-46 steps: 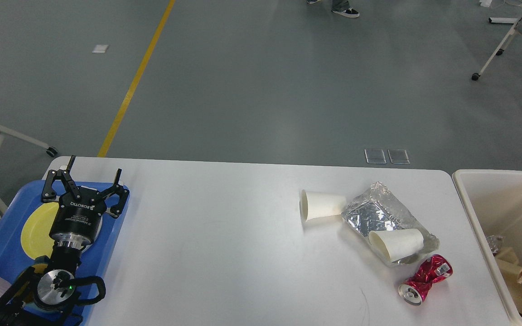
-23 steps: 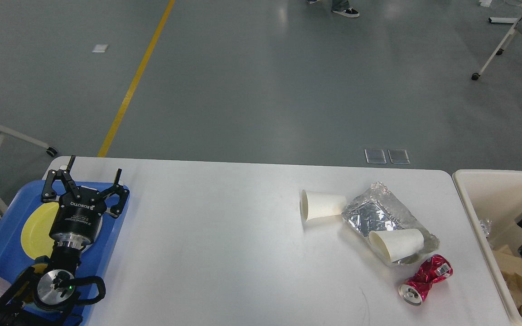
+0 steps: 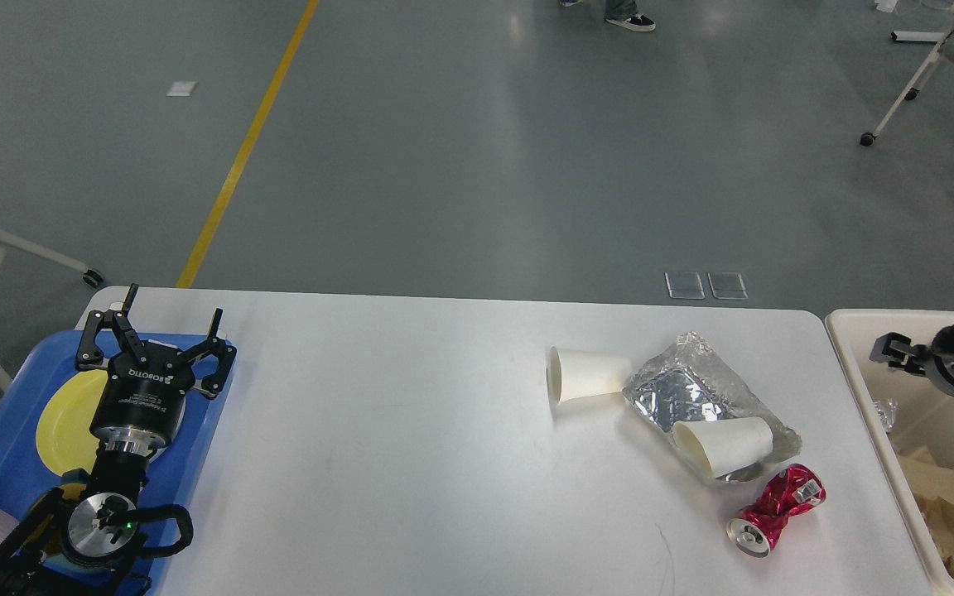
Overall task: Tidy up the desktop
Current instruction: 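Raise the right gripper and move it over the silver foil packet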
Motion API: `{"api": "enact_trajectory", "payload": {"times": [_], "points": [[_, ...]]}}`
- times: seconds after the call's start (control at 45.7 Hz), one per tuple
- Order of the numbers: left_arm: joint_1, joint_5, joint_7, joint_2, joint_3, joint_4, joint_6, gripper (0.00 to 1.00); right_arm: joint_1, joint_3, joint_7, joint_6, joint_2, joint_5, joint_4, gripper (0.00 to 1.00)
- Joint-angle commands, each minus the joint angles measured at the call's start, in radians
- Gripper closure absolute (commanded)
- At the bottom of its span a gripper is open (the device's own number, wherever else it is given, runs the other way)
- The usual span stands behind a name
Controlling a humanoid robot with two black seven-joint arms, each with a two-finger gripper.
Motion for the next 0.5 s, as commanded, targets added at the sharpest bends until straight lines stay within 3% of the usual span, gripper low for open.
{"api": "enact_trajectory", "payload": {"times": [0.0,0.131,0.263,0.481], "points": [[0.0,0.0,0.001,0.0,0.0,0.0,0.0,0.04,0.209,-0.029,-0.002,0.257,0.067,0.005,0.133,0.0],[0.001,0.0,0.001,0.0,0.0,0.0,0.0,0.04,0.401,-0.015,0.004,0.631,0.155,0.011,0.144,0.0],[0.0,-0.001,0.0,0.0,0.0,0.0,0.0,0.04,0.506,-0.015,0.004,0.835,0.153,0.142,0.148,0.0],[0.0,-0.001,0.0,0.0,0.0,0.0,0.0,0.04,0.74,-0.006,-0.008,0.854,0.123,0.207,0.295,0.0]]}}
